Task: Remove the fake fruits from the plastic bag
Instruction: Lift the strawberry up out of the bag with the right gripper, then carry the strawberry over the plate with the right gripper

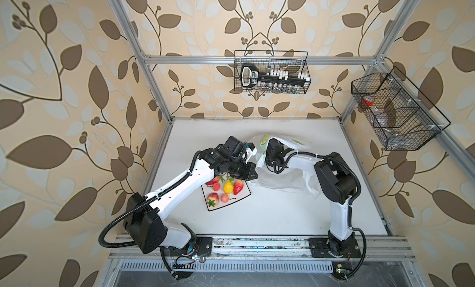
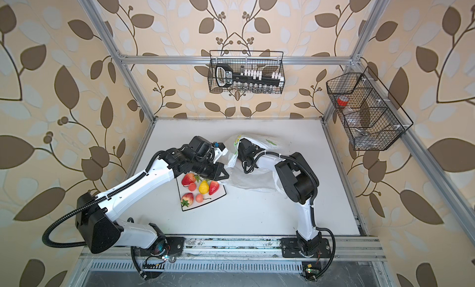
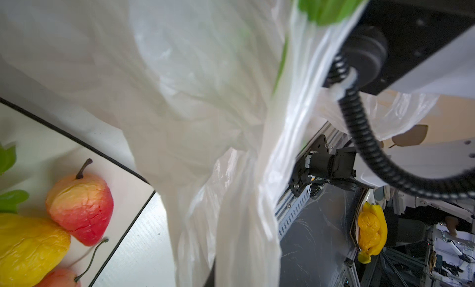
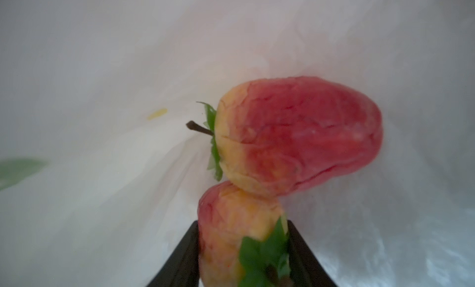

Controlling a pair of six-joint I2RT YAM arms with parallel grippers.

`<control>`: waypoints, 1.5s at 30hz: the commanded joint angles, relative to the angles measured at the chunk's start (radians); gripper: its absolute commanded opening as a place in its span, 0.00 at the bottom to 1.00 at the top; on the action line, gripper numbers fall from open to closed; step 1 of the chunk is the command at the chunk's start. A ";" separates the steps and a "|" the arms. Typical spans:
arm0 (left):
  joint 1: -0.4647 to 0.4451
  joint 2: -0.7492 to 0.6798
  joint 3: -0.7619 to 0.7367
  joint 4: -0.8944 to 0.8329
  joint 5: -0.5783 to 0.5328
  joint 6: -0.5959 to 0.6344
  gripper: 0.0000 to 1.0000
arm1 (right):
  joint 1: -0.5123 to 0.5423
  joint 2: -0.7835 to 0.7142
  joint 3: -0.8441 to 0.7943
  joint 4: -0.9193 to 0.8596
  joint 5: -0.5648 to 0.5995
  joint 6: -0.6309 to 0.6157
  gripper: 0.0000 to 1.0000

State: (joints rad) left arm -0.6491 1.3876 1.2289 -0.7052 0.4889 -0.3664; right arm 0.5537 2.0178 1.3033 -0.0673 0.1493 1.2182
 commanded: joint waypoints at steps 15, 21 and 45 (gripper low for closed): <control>0.002 -0.003 0.111 0.067 -0.178 -0.073 0.00 | -0.004 -0.324 -0.282 -0.021 -0.045 -0.152 0.44; 0.009 0.047 0.189 0.068 -0.158 -0.055 0.00 | -0.002 -0.403 -0.365 -0.055 -0.047 -0.216 0.43; 0.092 0.200 0.226 0.105 -0.078 -0.026 0.00 | -0.005 -0.907 -0.442 -0.290 0.054 -0.518 0.43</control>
State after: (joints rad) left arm -0.5735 1.5871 1.4105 -0.6128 0.3843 -0.4213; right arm 0.5533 1.1519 0.8509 -0.3061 0.1856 0.7498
